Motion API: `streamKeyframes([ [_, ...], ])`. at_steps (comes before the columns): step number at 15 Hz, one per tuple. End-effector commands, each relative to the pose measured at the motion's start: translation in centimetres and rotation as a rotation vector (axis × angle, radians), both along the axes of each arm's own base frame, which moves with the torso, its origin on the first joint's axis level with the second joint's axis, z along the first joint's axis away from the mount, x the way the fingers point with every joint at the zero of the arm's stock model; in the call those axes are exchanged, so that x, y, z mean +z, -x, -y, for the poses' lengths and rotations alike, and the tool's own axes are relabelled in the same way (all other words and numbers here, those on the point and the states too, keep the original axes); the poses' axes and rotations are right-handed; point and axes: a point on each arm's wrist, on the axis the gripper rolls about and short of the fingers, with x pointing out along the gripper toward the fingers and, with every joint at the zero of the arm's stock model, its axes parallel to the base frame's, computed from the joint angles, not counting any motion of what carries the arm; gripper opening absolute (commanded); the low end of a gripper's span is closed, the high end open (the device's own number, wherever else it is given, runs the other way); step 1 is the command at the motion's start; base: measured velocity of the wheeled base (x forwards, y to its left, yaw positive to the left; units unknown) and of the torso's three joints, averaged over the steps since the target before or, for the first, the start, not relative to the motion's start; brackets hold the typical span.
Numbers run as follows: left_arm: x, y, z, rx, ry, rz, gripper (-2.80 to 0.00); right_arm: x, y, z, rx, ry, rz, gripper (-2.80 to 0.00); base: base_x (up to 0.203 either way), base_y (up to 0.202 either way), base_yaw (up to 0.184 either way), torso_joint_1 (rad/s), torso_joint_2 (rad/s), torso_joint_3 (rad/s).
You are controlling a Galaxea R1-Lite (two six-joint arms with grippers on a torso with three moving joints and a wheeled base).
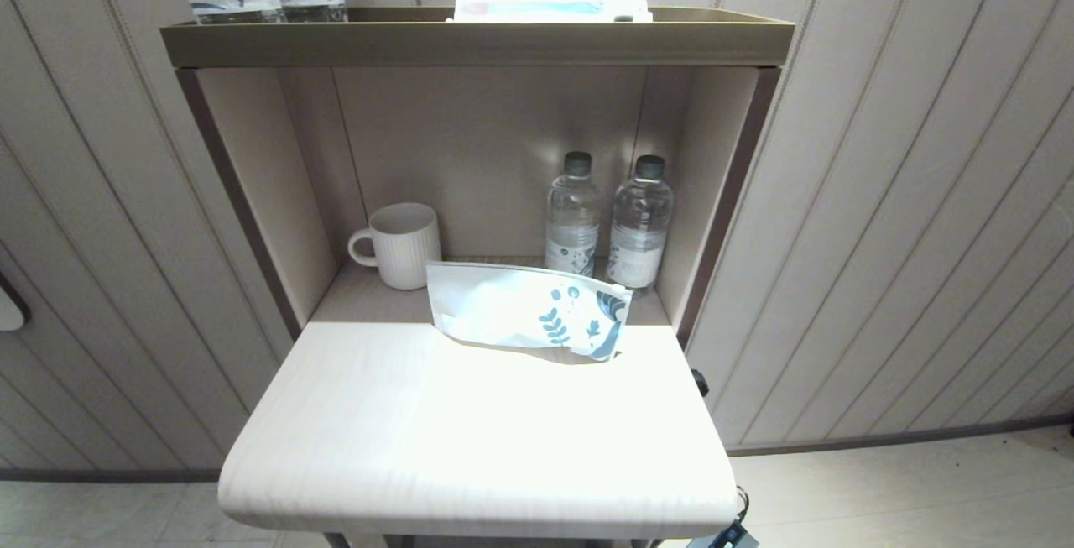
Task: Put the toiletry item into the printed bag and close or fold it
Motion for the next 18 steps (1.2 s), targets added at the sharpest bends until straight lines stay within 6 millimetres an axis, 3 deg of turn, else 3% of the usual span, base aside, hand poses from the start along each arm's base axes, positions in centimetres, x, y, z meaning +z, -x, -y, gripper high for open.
streamKeyframes([
  [1, -2.2, 0.2, 0.0, -0.001, 0.0, -0.002, -2.8, -0.1, 0.5, 0.1, -0.004, -0.007, -0.044, 0.0, 0.0, 0.0, 0.0, 0.0, 0.0, 0.0],
  [4, -5.3, 0.0, -0.1, -0.007, -0.003, 0.046, -2.8, 0.8, 1.4, 0.1, -0.035, -0.024, -0.023, 0.0, 0.0, 0.0, 0.0, 0.0, 0.0, 0.0],
  [7, -7.4, -0.7, -0.1, -0.007, -0.003, 0.062, -2.8, 0.1, 1.8, -1.5, -0.149, 0.034, 0.016, 0.0, 0.0, 0.0, 0.0, 0.0, 0.0, 0.0],
  [9, -8.2, -1.4, -0.2, 0.001, -0.005, 0.049, -2.8, -1.2, 2.8, -1.4, -0.103, 0.07, 0.09, 0.0, 0.0, 0.0, 0.0, 0.0, 0.0, 0.0],
  [11, -9.0, -2.2, -0.2, 0.003, -0.009, 0.04, -2.8, -3.8, 3.5, -1.3, -0.068, 0.117, 0.17, 0.0, 0.0, 0.0, 0.0, 0.0, 0.0, 0.0],
  [15, -10.5, -4.8, -0.3, 0.042, -0.005, 0.136, -2.8, -4.9, 2.9, -1.3, -0.045, 0.117, 0.16, 0.0, 0.0, 0.0, 0.0, 0.0, 0.0, 0.0],
  [18, -11.9, -7.1, -0.6, 0.127, -0.066, 0.342, -2.8, -4.6, 1.6, -1.3, -0.054, 0.114, 0.263, 0.0, 0.0, 0.0, 0.0, 0.0, 0.0, 0.0],
])
